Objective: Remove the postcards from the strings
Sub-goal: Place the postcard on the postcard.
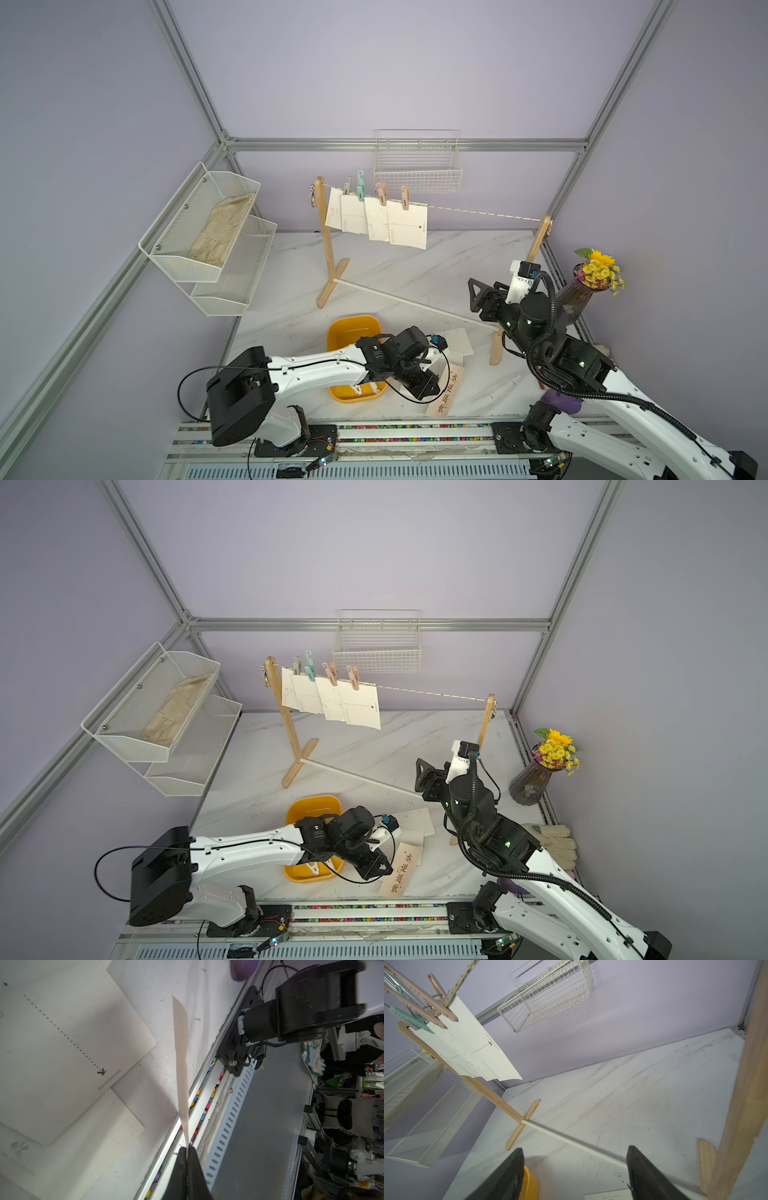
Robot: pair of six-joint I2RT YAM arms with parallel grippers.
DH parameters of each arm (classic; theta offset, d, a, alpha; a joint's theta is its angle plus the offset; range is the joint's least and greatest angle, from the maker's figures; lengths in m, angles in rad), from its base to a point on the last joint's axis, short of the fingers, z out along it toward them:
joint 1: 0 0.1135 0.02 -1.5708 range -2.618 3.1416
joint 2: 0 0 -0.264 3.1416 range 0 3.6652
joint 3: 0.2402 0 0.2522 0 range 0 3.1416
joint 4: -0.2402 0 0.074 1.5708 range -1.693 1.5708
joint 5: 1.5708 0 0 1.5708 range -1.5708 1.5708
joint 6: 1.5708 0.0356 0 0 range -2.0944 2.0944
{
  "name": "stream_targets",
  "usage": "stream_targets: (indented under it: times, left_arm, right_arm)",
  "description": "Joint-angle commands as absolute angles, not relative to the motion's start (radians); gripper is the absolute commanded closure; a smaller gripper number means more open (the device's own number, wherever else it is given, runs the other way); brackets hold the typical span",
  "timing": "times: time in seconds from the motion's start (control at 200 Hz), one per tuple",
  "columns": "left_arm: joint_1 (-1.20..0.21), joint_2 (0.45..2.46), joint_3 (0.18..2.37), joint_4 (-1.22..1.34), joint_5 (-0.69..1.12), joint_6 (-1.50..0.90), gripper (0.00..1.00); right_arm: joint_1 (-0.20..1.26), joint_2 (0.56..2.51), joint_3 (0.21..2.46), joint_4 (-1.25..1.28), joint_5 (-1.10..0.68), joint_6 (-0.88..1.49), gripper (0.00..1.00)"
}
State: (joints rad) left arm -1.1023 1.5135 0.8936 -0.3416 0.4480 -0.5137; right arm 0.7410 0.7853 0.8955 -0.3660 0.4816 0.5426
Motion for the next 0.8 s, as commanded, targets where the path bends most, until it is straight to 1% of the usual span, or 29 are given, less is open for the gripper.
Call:
stream_targets:
  times: [0.0, 0.195, 0.315, 0.465, 0.63, 0.75, 0.795]
  left_arm:
    - [-1.111, 1.585, 0.997, -0.301, 0.457, -0.523, 1.00]
    - [-1.112, 1.673, 1.055, -0.337, 0.428, -0.506, 1.00]
    - [-1.107, 1.663, 1.055, -0.359, 0.351, -0.498, 1.00]
    - [-1.065, 1.617, 1.039, -0.357, 0.271, -0.497, 1.00]
    - [-1.021, 1.576, 1.014, -0.327, 0.260, -0.496, 1.00]
    - [-1.012, 1.589, 1.009, -0.325, 0.290, -0.493, 1.00]
    - [-1.013, 1.595, 1.007, -0.326, 0.303, -0.495, 0.97]
  right_arm:
    - [0.736, 0.790, 0.910, -0.378, 0.486, 0.554, 0.22]
    - [0.736, 0.780, 0.900, -0.376, 0.466, 0.558, 0.22]
    - [0.736, 0.766, 0.885, -0.379, 0.459, 0.566, 0.22]
    - [0.736, 0.764, 0.874, -0.376, 0.451, 0.571, 0.22]
    - [0.737, 0.787, 0.867, -0.359, 0.440, 0.572, 0.21]
    - [0.736, 0.811, 0.864, -0.348, 0.439, 0.571, 0.21]
    - [0.737, 0.821, 0.864, -0.341, 0.438, 0.568, 0.21]
